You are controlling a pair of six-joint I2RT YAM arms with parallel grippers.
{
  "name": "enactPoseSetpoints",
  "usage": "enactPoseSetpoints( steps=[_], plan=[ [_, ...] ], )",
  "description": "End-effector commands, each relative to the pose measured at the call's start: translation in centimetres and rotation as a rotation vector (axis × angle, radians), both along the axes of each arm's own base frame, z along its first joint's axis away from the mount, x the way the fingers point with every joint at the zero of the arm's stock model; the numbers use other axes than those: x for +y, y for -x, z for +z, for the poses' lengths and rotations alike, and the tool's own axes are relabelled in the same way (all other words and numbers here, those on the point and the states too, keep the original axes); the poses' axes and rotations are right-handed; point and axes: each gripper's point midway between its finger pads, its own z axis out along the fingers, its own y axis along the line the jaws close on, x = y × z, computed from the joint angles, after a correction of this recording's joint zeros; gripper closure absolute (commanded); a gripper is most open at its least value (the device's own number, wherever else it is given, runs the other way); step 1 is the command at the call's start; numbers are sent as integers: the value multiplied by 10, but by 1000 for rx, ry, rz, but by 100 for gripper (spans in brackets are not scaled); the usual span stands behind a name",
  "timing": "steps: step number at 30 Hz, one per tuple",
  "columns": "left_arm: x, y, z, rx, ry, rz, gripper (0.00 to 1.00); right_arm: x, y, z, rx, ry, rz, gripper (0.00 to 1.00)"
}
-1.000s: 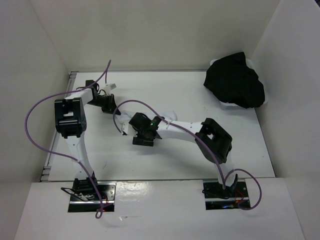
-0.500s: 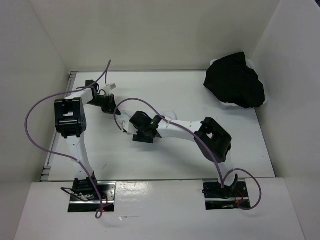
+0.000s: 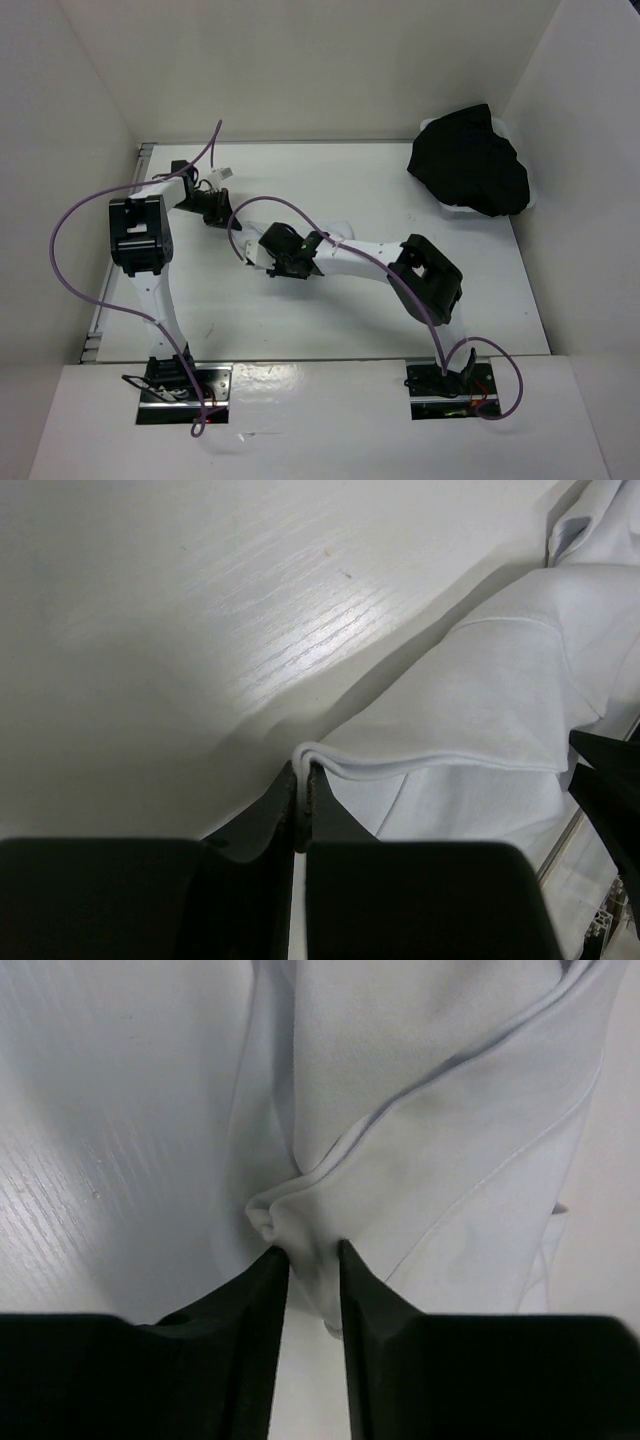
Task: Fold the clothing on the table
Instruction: Flatten the skirt out
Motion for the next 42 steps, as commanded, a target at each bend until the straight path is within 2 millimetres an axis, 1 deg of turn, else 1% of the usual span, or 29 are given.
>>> enactPoseSetpoints(
  steps=[1, 7, 10, 12, 13, 15, 16, 17, 18, 19, 20, 21, 22, 23, 24, 27, 28, 29, 30, 31, 32, 34, 35, 36, 37, 38, 40, 41, 42],
  plan=[
    [-3, 5, 2, 3, 40, -15, 100, 7, -9, 1, -24, -28, -16, 69],
    [-3, 5, 2, 3, 40, -15, 100, 8, -11, 3, -32, -36, -29, 94],
    [-3, 5, 2, 3, 40, -15, 100, 9, -18, 9, -40, -57, -49, 100],
    [-3, 5, 2, 3, 40, -15, 100, 9, -23, 14, -41, -69, -68, 100],
    [-3, 4, 4, 3, 40, -15, 100, 10, -29, 26, -37, -97, -72, 100],
    [-3, 3, 8, -6, 38, -15, 100, 2, -46, 35, -17, -136, -128, 100],
    [-2, 3, 7, -13, 36, -21, 100, 3, -56, 53, -21, -173, -146, 100],
    [-2, 2, 12, -23, 34, -21, 100, 3, -61, 59, 0, -205, -154, 100],
    [-2, 2, 12, -23, 34, -21, 100, -10, -77, 67, 6, -229, -197, 100],
    [-2, 2, 15, -32, 33, -22, 100, -12, -87, 87, 4, -275, -220, 100],
    [-2, 2, 15, -32, 33, -22, 100, -13, -93, 94, 23, -309, -226, 100],
    [-2, 1, 20, -43, 31, -22, 100, -25, -111, 108, 16, -351, -273, 100],
    [-2, 3, 20, -34, 33, -22, 100, -32, -116, 118, 21, -375, -290, 100],
    [-2, 2, 23, -51, 28, -29, 100, -35, -123, 124, 28, -403, -290, 100],
    [-2, 2, 23, -51, 28, -29, 100, -48, -136, 133, 25, -431, -329, 100],
    [-1, 0, 35, -90, 20, -36, 100, -65, -148, 145, 31, -473, -373, 100],
    [-5, 2, 34, -80, 12, -44, 100, -65, -148, 145, 31, -473, -373, 100],
    [-11, 3, 41, -96, 10, -60, 100, -70, -150, 151, 20, -481, -380, 100],
    [-11, -2, 51, -132, 3, -67, 100, -70, -150, 147, 22, -479, -380, 100],
    [-16, -2, 57, -142, -6, -80, 100, -70, -149, 153, 14, -488, -378, 100],
    [-23, -2, 66, -160, -8, -95, 100, -71, -147, 149, 20, -482, -380, 100],
    [-28, -4, 80, -188, -10, -109, 100, -77, -150, 156, 3, -486, -392, 100],
    [-27, -9, 95, -228, -26, -112, 100, -78, -149, 160, -3, -492, -390, 100],
    [-33, -9, 104, -243, -26, -126, 100, -77, -151, 166, -13, -501, -388, 100],
    [-38, -8, 113, -259, -29, -147, 100, -76, -152, 180, -35, -522, -382, 100],
    [-38, -9, 129, -292, -33, -147, 100, -77, -151, 189, -44, -531, -379, 100],
    [-50, -14, 159, -371, -37, -173, 100, -80, -151, 203, -51, -548, -376, 100],
    [-51, -13, 177, -406, -40, -173, 100, -80, -151, 221, -77, -571, -369, 100],
    [-57, -10, 187, -425, -39, -188, 100, -80, -150, 225, -80, -575, -368, 100]
  ],
)
